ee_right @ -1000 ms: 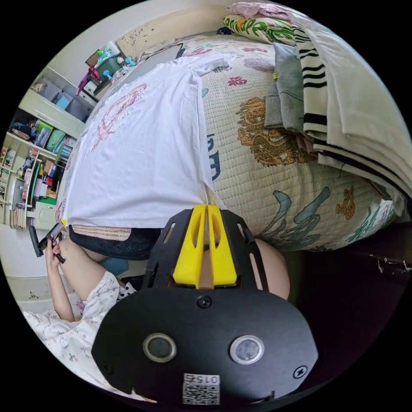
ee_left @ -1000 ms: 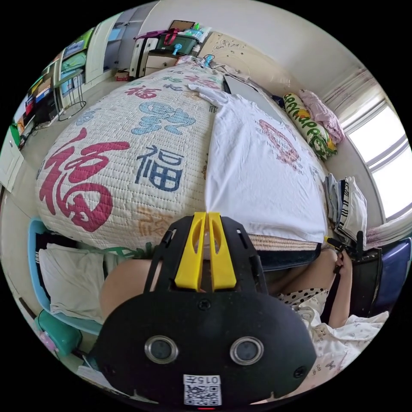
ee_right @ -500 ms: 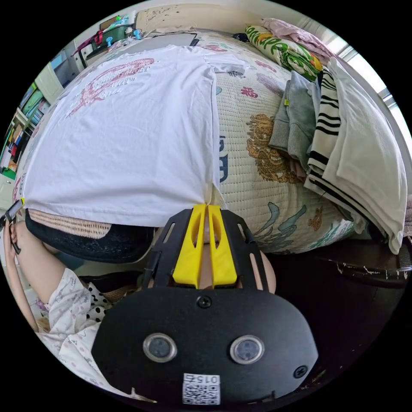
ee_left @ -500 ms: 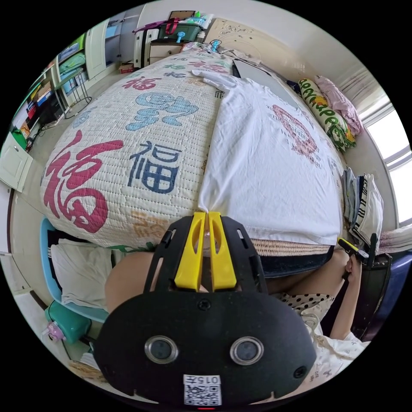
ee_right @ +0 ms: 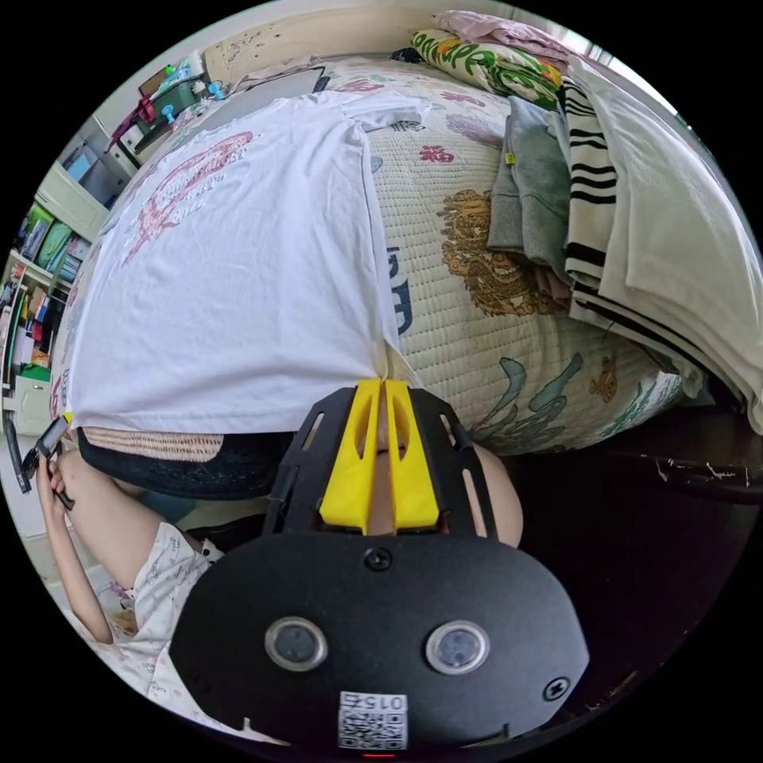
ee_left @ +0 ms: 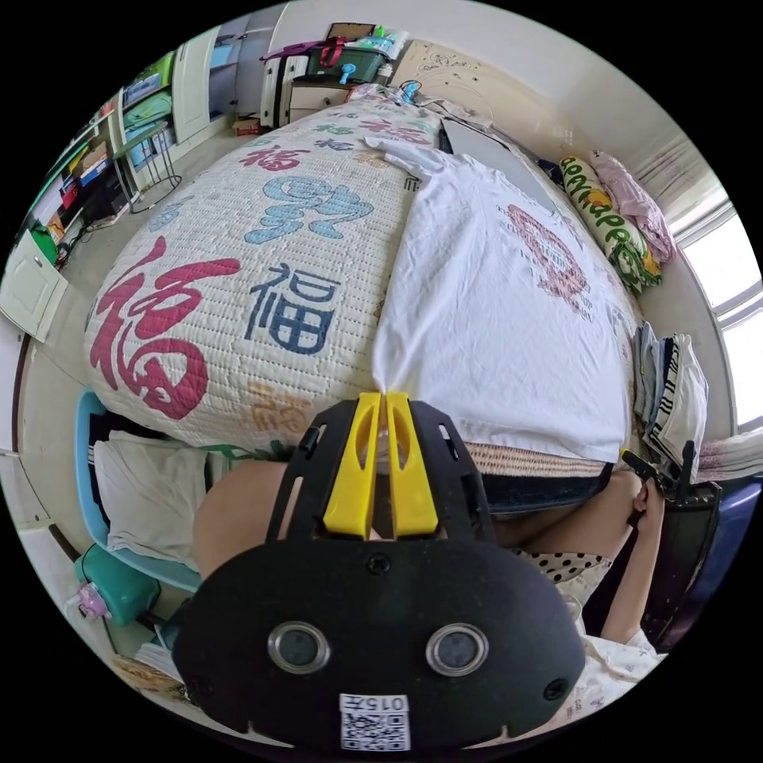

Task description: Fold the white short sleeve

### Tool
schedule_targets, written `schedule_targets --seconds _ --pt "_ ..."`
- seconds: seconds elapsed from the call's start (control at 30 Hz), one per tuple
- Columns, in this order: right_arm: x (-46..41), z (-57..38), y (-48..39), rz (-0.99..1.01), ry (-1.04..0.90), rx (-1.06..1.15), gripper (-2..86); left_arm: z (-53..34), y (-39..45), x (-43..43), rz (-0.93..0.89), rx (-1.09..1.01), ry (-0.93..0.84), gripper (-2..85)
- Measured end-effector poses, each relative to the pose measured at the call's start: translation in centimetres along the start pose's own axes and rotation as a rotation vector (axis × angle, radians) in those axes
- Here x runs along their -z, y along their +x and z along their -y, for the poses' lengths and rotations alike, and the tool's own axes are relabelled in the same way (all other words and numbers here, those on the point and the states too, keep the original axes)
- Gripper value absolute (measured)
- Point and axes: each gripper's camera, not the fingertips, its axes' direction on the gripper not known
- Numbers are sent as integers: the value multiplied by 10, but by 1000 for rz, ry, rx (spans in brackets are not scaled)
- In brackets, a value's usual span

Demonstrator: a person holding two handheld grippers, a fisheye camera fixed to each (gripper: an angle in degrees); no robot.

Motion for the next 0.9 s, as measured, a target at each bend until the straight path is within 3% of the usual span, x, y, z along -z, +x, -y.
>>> schedule_targets --seconds 0.27,0.5,0.7,0.9 --pt "-2 -13 28 51 -5 -13 1 -8 -33 68 -116 54 46 -5" --pt "8 -40 69 186 -1 -79 1 -17 -79 79 -222 143 113 -5" --pt "26 -98 121 423 52 -143 0 -5 -88 88 -231 123 100 -5" --pt "60 -201 158 593 228 -253 -4 -10 -104 95 -221 93 124 -5"
